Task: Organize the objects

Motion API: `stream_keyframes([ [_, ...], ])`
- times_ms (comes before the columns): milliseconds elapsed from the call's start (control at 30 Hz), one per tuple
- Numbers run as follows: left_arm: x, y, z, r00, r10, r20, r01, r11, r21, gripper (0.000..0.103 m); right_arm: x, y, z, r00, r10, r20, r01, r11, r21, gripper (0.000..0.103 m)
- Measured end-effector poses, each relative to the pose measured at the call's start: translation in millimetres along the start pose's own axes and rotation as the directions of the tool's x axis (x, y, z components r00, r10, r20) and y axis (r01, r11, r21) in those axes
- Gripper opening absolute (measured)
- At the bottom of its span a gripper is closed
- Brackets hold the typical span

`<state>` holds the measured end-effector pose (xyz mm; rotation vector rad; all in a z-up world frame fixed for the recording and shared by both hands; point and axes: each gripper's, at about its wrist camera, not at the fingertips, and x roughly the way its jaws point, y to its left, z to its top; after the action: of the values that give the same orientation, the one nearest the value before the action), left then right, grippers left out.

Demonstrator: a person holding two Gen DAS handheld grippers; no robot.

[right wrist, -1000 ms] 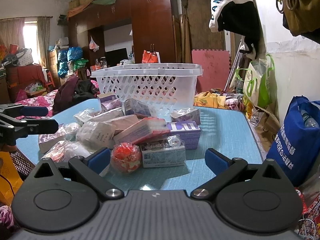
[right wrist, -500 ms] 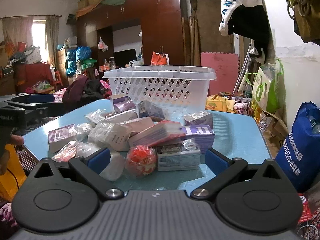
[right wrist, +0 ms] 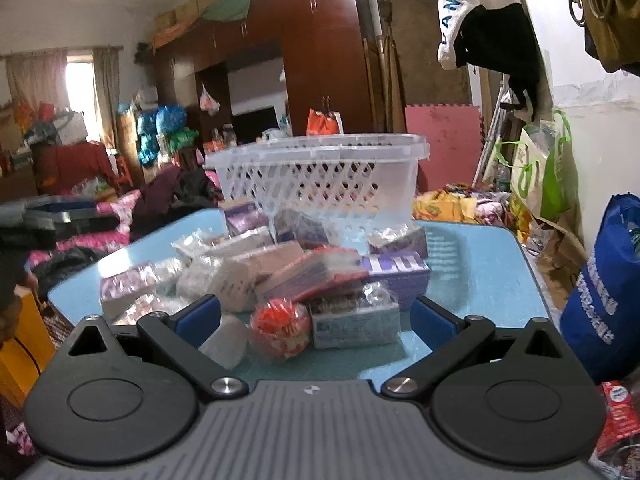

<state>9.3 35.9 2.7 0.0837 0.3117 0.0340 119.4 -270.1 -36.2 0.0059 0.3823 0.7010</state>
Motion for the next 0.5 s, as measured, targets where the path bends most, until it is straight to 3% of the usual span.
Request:
stream_keyframes([
  [133,0,8,-12,0.998,0.022,-0.054,-0.021,0.999,0.027,0.103,5,-1,-3,1.000,0.025,0.014,-0.026,0.999,0.039,0.103],
  [333,-12,15,-27,1.000,-0.013,-0.003,0.013,1.000,-0.015,0.103,11,24,-18,1.000,0.017,0.022,-0.015,0.997,-0.081,0.103],
  [433,-14,10,-35,1.000,-0.016,0.018,0.016,1.000,-0.003,0.103,10,24,-20,1.000,0.022,0.012,-0.021,0.997,-0.080,0.103],
  [500,-9,6,-40,1.000,-0.010,0.008,0.010,1.000,0.005,0.103,11,16,-19,1.000,-0.023,0.007,0.023,0.998,-0.060,0.103],
])
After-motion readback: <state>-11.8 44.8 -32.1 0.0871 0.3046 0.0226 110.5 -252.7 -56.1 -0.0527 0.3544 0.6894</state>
